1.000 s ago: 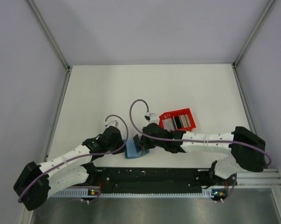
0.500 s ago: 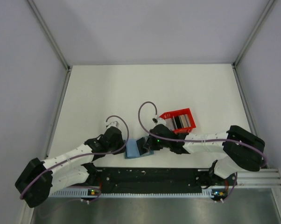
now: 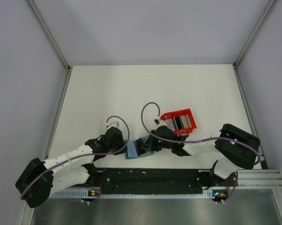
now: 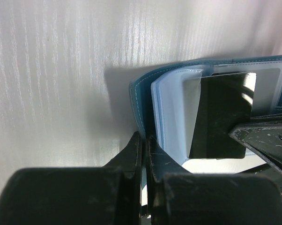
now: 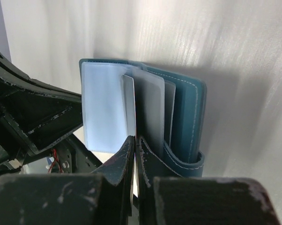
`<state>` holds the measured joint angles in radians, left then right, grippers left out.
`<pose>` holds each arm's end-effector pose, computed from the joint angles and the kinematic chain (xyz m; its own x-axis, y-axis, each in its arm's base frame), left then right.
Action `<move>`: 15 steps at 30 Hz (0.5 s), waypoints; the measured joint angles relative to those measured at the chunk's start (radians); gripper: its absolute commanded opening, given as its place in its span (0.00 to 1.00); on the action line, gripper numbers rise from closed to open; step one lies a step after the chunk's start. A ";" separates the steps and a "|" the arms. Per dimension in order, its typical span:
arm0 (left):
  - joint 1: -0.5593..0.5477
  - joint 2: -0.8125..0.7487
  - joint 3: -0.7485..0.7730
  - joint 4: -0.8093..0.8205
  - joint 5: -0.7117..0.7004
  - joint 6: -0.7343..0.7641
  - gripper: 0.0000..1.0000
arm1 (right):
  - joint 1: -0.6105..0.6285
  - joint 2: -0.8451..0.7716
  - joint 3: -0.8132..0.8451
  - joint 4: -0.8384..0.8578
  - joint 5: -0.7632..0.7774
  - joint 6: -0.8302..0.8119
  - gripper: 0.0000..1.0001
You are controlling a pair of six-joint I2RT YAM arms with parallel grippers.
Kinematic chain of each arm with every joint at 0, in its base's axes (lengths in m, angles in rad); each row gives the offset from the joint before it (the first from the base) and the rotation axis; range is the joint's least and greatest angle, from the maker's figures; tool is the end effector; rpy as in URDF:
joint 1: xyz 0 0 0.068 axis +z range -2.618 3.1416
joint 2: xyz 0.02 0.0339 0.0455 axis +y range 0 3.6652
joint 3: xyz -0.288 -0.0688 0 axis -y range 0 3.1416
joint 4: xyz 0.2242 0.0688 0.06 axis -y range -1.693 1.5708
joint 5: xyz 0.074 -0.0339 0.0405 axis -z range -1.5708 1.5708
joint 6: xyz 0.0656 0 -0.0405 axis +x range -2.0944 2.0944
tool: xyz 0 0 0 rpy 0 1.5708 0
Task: Put the credit cards into the card holder
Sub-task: Insert the credit card into the card holder.
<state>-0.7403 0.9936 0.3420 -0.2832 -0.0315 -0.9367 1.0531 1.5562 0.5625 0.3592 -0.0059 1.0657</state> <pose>0.1198 -0.1067 0.1543 -0.8839 -0.2831 -0.3723 -0.0872 0.8818 -0.4635 0.1485 0.2616 0.1636 -0.9044 0.1802 -0.3866 -0.1649 0.6882 0.7065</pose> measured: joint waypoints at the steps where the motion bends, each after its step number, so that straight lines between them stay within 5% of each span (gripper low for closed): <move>1: 0.000 0.000 0.000 0.000 0.000 0.000 0.00 | -0.003 0.003 -0.004 0.007 0.000 0.005 0.00; 15: 0.000 0.005 0.000 0.018 -0.002 0.000 0.00 | -0.042 0.027 -0.003 0.005 -0.002 -0.026 0.00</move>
<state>-0.7403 0.9981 0.3420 -0.2649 -0.0338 -0.9367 1.0111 1.5833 0.5598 0.3645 -0.0078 1.0393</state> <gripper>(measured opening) 0.023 0.004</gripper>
